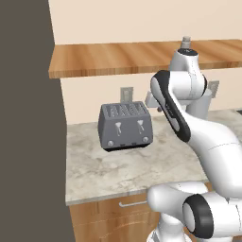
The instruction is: Retrieve the shaker from the cabinet and place it next the steak on a plate on the dining table.
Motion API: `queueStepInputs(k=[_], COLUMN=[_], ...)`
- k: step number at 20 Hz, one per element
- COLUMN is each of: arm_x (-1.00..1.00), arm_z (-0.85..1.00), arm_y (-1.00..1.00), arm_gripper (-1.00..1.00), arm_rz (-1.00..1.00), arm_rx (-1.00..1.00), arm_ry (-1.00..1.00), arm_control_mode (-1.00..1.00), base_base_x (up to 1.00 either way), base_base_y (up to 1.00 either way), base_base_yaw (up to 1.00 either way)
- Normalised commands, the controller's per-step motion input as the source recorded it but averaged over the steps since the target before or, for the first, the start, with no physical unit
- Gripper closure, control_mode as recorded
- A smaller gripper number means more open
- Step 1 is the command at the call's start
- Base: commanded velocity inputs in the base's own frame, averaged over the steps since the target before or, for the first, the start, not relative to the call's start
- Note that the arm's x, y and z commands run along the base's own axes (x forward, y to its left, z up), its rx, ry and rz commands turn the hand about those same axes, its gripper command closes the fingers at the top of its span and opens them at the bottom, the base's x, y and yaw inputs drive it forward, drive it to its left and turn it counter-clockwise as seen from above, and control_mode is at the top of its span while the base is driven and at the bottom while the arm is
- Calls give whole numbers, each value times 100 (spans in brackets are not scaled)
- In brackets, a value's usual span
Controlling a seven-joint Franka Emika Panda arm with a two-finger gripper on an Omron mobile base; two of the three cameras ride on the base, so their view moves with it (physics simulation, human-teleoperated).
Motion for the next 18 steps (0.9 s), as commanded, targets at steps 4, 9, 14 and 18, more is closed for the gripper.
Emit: queueStepInputs(k=[4,9,14,18], arm_x=[-34,-65,-47,-29], arm_z=[1,3,20,53], arm_y=[1,0,-3,-17], arm_gripper=[-100,-100,-100,-100], arm_rz=[0,-1,-1,3], arm_rx=[-1,0,0,0], arm_ry=[-14,-27,-34,-23], arm_control_mode=[-100,-100,-100,-100], base_base_x=[0,0,0,0], base_base_y=[0,0,0,0], base_base_yaw=[0,0,0,0])
